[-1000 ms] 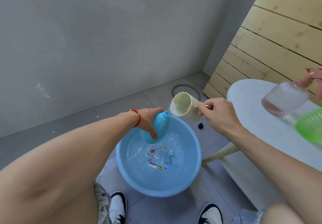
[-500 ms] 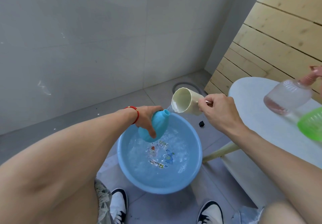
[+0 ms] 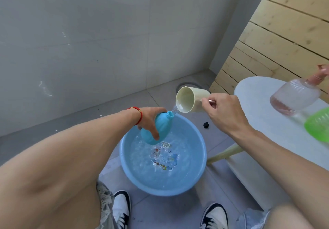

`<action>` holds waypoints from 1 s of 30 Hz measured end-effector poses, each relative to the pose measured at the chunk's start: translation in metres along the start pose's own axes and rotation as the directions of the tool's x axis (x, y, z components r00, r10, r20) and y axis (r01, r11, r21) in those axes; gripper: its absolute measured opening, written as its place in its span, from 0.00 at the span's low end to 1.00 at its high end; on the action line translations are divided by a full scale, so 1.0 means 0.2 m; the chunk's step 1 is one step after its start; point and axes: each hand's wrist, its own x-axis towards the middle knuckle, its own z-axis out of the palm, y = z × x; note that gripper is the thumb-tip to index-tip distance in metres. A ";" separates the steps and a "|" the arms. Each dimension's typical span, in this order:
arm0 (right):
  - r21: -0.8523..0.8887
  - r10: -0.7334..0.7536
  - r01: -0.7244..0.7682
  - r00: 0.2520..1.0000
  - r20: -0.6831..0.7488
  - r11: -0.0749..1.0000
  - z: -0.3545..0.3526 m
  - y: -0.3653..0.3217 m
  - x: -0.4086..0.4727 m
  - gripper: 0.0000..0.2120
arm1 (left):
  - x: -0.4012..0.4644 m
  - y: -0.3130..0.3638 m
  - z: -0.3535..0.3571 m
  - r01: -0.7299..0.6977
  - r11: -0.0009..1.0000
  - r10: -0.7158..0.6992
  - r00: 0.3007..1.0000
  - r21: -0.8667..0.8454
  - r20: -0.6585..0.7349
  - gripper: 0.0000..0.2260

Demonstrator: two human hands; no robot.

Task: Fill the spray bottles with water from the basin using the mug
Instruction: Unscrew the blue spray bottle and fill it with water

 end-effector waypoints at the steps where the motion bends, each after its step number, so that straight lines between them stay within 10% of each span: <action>1: -0.007 -0.017 0.017 1.000 0.000 1.000 0.00 0.00 0.00 0.20 | 0.00 0.00 0.00 0.002 1.000 -0.002 1.000 -0.003 0.003 0.39; 30: -0.271 -0.421 0.365 0.887 -0.189 0.891 -0.02 0.00 0.02 0.16 | -0.01 0.04 0.00 -0.029 0.992 0.028 1.000 -0.126 -0.008 0.37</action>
